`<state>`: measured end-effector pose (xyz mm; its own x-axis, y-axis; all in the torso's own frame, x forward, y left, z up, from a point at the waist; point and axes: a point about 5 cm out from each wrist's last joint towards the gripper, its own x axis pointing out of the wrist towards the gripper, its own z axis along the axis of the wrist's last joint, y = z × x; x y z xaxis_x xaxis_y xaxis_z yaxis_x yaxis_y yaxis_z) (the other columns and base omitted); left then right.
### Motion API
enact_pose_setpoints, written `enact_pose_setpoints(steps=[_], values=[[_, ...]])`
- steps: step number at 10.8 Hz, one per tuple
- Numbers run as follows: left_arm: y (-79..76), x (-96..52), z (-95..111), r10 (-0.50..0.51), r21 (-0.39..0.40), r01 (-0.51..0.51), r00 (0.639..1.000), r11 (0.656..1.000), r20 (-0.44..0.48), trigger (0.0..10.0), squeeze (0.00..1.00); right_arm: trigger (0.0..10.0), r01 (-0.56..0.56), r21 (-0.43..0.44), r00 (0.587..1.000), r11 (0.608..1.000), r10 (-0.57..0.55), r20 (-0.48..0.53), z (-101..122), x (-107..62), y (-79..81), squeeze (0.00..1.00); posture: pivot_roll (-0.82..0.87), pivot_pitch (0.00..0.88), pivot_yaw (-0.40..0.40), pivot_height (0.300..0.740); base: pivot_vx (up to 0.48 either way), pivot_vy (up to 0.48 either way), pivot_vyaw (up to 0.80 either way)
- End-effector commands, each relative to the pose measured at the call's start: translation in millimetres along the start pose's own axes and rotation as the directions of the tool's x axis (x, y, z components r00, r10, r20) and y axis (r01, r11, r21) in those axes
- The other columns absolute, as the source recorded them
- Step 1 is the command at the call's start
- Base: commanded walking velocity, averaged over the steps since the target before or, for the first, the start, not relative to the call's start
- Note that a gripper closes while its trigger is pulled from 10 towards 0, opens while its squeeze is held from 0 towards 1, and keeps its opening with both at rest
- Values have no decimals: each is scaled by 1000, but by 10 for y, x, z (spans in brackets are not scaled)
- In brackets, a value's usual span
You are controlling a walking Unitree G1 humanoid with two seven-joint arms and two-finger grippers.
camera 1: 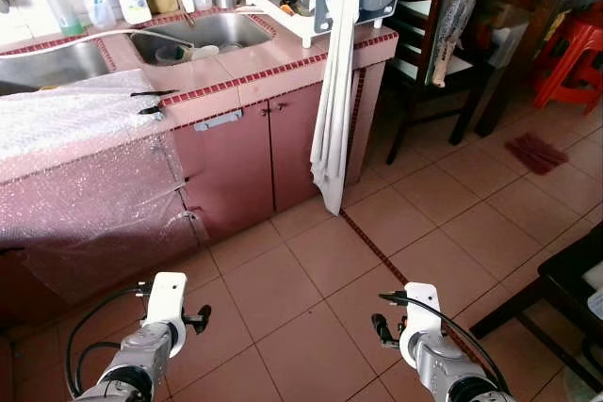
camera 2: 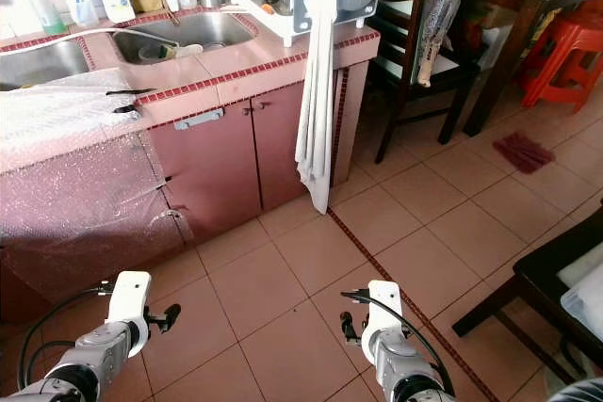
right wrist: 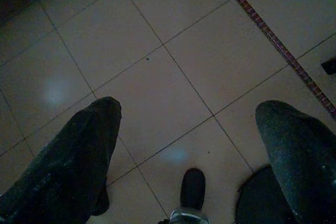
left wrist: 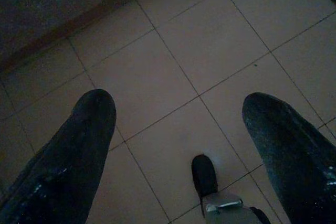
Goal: Kitchen organization
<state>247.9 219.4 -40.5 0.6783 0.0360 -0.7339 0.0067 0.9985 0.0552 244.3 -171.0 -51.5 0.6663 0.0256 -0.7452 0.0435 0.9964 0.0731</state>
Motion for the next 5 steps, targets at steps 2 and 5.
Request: enact_pose_setpoints(steps=[2,5], values=[[6,-4,-18,-5,12,5,1000,1000,-4,10000,0,10000,8,8,1000,1000,-8,7,12,0,-7,0,-67,0,15,740,352,0,0],[2,-4,-22,-10,15,10,1000,1000,-7,10000,0,10000,10,14,1000,1000,-11,6,7,1,0,0,-67,0,15,740,403,0,0]])
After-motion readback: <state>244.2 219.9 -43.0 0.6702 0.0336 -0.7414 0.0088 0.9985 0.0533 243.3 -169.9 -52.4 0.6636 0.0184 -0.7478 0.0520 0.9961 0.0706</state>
